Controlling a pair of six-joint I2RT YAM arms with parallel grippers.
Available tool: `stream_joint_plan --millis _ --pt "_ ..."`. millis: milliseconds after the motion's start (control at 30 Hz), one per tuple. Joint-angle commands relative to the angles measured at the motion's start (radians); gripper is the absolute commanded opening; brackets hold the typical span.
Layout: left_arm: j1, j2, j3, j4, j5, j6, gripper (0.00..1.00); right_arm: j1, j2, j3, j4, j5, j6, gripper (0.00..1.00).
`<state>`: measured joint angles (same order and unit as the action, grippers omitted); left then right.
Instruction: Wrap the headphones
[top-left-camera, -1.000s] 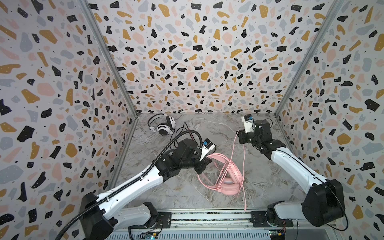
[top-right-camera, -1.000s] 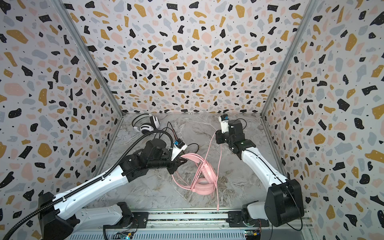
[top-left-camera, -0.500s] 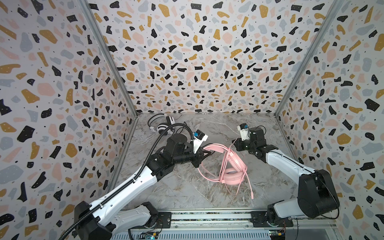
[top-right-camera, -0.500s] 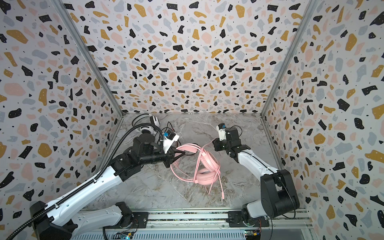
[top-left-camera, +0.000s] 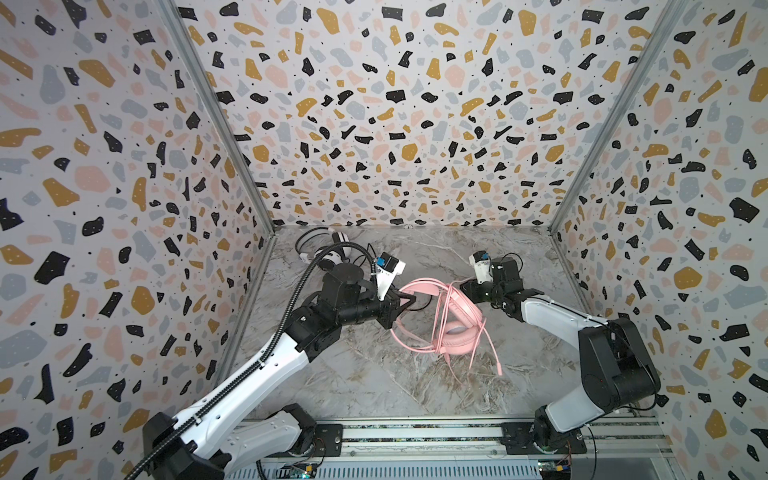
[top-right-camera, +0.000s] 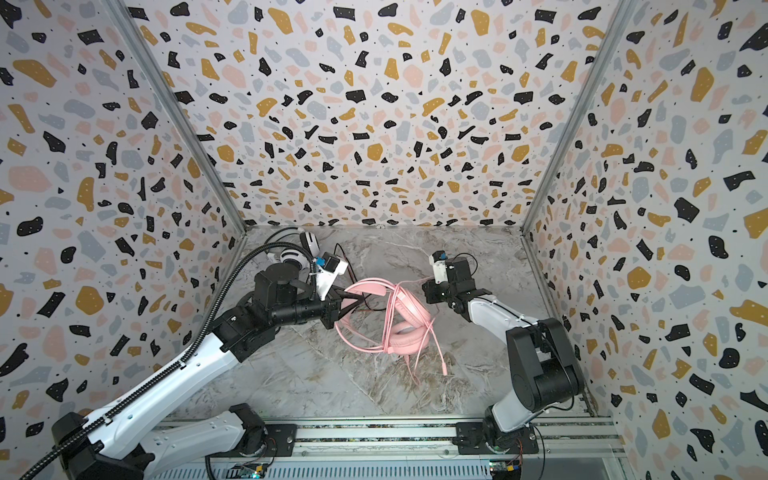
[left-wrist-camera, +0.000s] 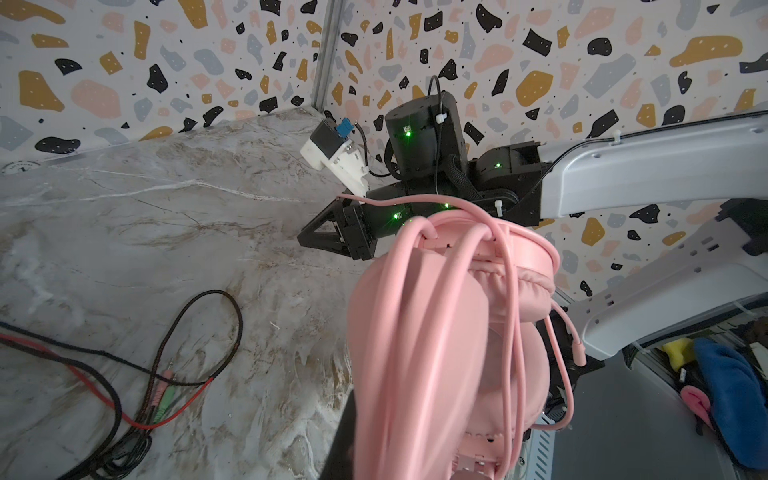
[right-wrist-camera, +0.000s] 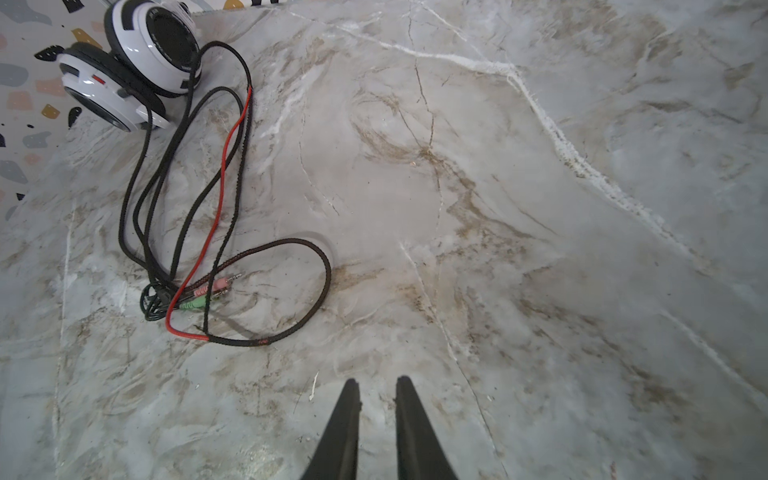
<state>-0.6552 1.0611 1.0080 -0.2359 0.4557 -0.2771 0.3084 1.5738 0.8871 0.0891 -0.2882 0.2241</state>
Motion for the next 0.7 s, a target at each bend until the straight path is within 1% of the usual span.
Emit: stream_joint_plan --millis 0,167,333,500,667 --pt "0.026 -0.047 0.062 0.186 0.065 -0.056 0.00 -0.008 0.006 0.033 0.012 0.011 0.013 0.19" --pt "0.068 -0.059 0.061 0.230 0.099 -0.096 0.00 -0.018 0.007 0.027 0.018 0.011 0.013 0.21" --pt "0.095 -0.068 0.055 0.236 0.103 -0.112 0.00 -0.041 -0.009 0.019 0.008 0.017 0.006 0.22" --pt "0.123 -0.088 0.045 0.242 0.106 -0.127 0.00 -0.087 -0.029 -0.007 0.011 -0.011 0.003 0.23" --pt "0.149 -0.092 0.052 0.260 0.110 -0.142 0.00 -0.102 -0.043 -0.032 0.018 -0.012 -0.001 0.23"
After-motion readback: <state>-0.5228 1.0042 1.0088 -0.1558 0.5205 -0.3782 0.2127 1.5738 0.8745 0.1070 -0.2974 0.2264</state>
